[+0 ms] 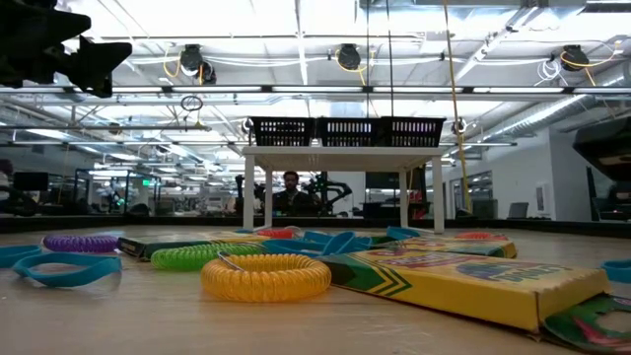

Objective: Pick & Place Office Desk Supplies
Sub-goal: Put the blue rubber band into the right black bin on the shelf

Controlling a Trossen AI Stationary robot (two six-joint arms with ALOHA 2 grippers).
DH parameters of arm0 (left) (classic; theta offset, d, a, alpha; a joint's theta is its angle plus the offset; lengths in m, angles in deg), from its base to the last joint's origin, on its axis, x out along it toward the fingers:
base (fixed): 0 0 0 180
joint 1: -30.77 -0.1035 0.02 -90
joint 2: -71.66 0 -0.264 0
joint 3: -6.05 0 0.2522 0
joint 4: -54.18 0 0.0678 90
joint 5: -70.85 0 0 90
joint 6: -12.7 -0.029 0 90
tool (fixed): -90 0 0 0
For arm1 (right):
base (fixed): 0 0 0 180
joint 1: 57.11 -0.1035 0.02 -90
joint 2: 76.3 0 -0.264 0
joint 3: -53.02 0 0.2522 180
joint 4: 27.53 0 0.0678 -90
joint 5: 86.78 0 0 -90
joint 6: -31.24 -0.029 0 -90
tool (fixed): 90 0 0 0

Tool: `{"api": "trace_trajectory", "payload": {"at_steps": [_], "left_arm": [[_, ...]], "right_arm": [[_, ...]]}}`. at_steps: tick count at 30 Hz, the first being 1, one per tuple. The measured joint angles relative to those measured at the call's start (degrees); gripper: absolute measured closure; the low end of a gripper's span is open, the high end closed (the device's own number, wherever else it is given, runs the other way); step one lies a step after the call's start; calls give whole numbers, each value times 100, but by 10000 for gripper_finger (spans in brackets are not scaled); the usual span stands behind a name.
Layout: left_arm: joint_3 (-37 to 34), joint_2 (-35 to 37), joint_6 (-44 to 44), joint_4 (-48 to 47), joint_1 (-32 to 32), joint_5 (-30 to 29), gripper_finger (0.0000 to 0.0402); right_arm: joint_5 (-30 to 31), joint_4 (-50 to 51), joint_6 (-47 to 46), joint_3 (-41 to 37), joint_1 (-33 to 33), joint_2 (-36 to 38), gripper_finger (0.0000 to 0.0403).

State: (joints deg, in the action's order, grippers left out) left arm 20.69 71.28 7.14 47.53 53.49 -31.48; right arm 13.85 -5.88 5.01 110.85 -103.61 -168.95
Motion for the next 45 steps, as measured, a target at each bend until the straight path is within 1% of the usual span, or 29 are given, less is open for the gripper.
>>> {"api": "trace_trajectory", "payload": {"at_steps": [4, 7, 11, 13, 15, 19, 23, 27, 30, 33, 37, 39, 45], "left_arm": [[0, 0, 0, -2, 0, 0, 133], [-2, 0, 0, -1, 0, 0, 133], [-2, 0, 0, 0, 1, 0, 133], [0, 0, 0, -1, 2, 0, 133], [0, 0, 0, 0, 2, 0, 133], [0, 2, -2, 0, 0, 0, 133], [-1, 0, 0, 0, 0, 0, 133], [-2, 0, 0, 0, 1, -1, 133], [-1, 0, 0, 0, 1, 0, 133], [0, 0, -2, 0, 0, 0, 133], [-1, 1, 0, 0, 2, 0, 133], [0, 0, 0, -2, 0, 0, 133], [-2, 0, 0, 0, 0, 0, 133]], "right_arm": [[-38, 104, -10, -26, 2, 200, 396], [-7, 53, 2, -23, 4, 479, 399], [399, 90, 7, -22, 2, 872, 400], [613, 123, 180, -22, 2, 1081, 401], [981, 152, 414, -19, 2, 1275, 400], [1969, 194, 1051, -19, 19, 1665, 401], [2749, 203, 1555, -17, 99, 2016, 400], [3477, 138, 1727, -15, 281, 2253, 400], [3838, -143, 1610, -13, 552, 2338, 400], [3838, -534, 1611, -12, 1011, 2398, 399], [3396, -1118, 1873, -11, 1693, 2405, 399], [3273, -1359, 1978, -11, 2021, 2407, 399], [3279, -1658, 2009, -9, 2956, 2409, 399]]}}
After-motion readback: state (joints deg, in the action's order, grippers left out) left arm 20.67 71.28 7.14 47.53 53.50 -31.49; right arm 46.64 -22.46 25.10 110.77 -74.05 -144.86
